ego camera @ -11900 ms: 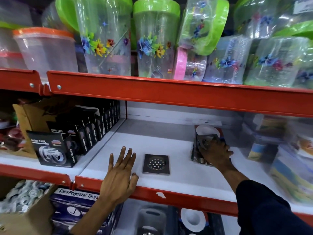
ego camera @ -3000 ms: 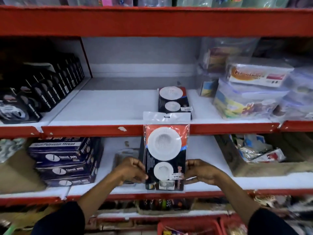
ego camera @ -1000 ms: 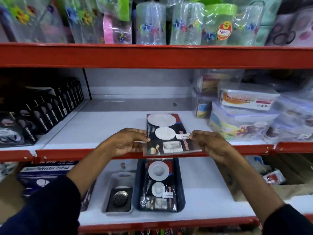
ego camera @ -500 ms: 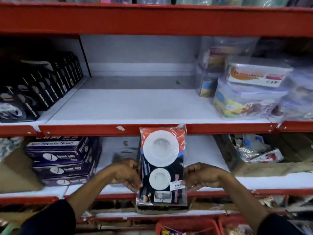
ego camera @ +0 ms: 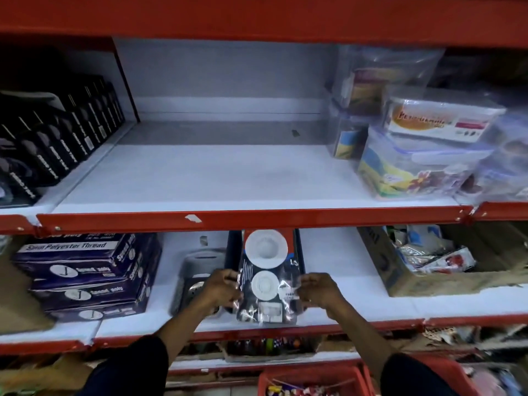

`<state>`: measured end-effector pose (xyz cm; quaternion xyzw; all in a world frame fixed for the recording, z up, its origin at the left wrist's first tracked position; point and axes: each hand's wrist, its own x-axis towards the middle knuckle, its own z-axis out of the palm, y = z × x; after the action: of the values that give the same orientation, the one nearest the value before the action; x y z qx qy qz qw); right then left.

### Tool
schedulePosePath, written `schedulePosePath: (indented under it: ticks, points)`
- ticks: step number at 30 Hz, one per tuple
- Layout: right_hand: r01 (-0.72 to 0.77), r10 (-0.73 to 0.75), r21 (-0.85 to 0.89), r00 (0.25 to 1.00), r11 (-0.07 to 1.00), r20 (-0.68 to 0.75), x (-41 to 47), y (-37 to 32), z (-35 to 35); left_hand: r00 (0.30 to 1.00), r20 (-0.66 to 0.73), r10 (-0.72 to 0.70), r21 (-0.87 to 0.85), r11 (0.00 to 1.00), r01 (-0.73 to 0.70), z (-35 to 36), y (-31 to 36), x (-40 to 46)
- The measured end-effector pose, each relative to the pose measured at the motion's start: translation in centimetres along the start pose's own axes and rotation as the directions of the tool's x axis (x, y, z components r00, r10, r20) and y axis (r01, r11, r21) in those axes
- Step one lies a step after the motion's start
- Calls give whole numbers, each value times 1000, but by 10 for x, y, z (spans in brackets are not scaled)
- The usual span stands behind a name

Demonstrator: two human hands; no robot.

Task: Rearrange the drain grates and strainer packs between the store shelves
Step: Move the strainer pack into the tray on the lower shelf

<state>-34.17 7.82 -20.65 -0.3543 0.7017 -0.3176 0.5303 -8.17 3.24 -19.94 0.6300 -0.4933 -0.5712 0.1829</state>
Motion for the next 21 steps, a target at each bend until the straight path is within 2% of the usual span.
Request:
schedulePosePath:
  ticks: [2,4,7,10,14,21]
  points:
    - [81,-86,-56,991,995,-106,14,-9,7,994,-93,56,39,998,-53,3,9,20]
    - [141,-176,-191,968,971,-177,31,-13,15,984,-158,86,107,992,-70,9,14,38]
    - [151,-251,-401,945,903,-208,50,-6,23,975,-181,129,304,950,-69,20,9,55]
    - [119,-260,-522,944,844,-205,67,4,33,979,-182,93,353,935,-23,27,-6,65]
    - [106,-232,-577,962,809,-148,68,8,44,975,-182,128,415,909,-42,34,-15,68]
    - [69,-217,-645,964,761,-152,61,7,53,967,-185,174,504,861,-58,33,-29,69]
